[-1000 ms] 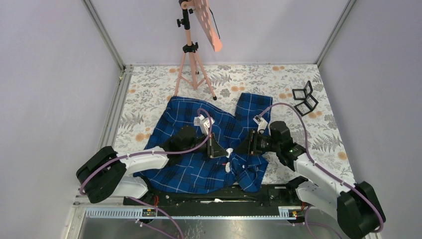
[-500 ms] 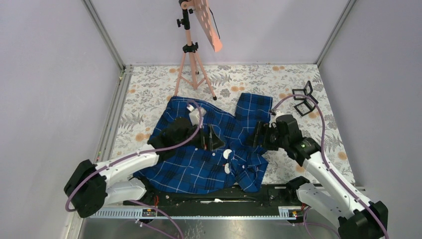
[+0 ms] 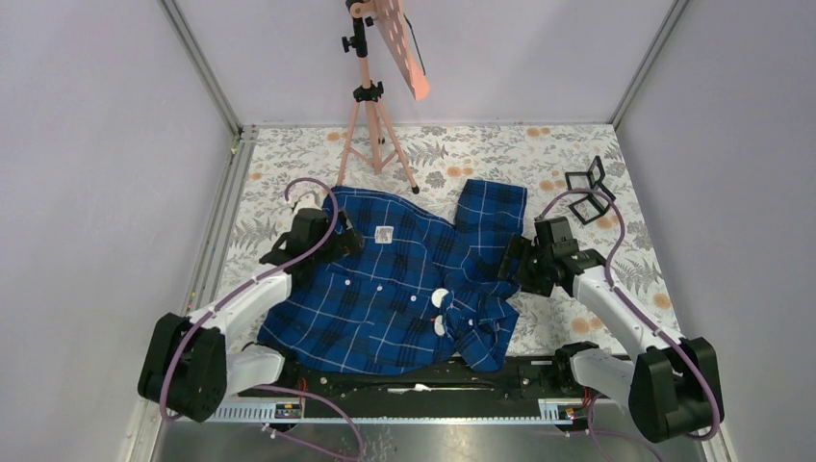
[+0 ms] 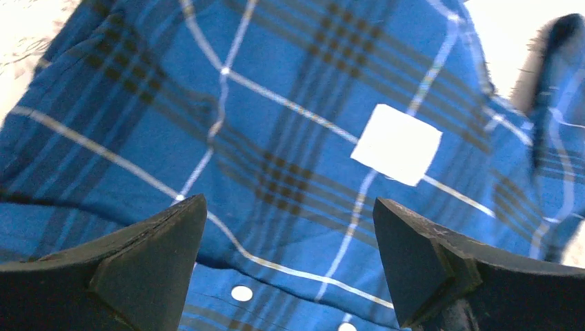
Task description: Pin the brooch onto the clothing
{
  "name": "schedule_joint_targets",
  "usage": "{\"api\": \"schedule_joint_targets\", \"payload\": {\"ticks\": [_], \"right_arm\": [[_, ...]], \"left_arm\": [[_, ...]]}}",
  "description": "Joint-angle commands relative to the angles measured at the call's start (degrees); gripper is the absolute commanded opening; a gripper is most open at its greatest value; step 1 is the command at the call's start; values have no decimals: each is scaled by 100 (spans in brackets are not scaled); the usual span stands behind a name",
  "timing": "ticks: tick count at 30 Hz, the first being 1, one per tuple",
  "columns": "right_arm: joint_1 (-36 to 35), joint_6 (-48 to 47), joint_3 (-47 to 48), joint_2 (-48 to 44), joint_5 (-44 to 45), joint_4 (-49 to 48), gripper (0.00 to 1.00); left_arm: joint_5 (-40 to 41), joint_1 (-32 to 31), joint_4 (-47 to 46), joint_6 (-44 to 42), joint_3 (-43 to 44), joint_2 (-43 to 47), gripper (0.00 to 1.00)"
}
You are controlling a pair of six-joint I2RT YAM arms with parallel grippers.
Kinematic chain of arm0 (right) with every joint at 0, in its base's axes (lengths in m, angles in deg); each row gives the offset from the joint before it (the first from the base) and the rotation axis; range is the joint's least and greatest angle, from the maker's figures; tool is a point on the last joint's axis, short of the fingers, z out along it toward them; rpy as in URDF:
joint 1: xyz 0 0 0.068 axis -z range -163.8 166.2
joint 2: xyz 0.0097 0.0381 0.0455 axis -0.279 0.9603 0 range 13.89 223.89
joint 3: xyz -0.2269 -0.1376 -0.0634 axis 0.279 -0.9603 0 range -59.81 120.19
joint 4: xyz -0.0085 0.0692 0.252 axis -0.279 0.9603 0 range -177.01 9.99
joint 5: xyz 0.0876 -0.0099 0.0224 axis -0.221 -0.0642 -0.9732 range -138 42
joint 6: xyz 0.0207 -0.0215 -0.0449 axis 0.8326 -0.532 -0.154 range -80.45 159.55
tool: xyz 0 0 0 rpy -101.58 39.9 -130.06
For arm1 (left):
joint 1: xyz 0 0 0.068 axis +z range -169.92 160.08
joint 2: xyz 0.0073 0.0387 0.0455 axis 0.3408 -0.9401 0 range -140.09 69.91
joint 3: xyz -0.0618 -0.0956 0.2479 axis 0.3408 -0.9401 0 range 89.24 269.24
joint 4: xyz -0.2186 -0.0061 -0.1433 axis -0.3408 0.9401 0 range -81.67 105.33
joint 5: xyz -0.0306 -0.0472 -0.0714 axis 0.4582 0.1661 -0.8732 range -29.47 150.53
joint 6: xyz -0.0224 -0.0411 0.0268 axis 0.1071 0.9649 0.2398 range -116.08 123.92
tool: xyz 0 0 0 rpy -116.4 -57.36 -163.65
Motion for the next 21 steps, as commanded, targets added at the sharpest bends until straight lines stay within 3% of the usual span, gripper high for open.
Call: {"api": "schedule_joint_targets", "payload": {"ticks": [1,4,6,10,11,15,19,21], "right_arm": [[39,66,-17,281,-50,-283,89],[41,197,-129,477,-177,-605,86],[40,277,-129,678,-327,-793,79],[48,433,-121,1081,-622,-1284,42],[54,408,-75,1173,-590,-1305,34],[209,186,215,1407,-284,-1301,2],[669,-31,535,1692,-269,-1281,0],[896,-113,703,1850,-250,-1283,0]], "left_arm": [[836,23,-215,131,-6,-512,99],[669,30,-408,248,60,-1226,99],[520,89,-605,300,114,-1516,99],[198,333,-919,416,278,-1805,88],[125,385,-908,407,352,-1885,81],[22,515,-889,288,572,-2075,38],[291,684,-684,104,765,-2190,5],[172,802,-717,84,768,-2208,0]]}}
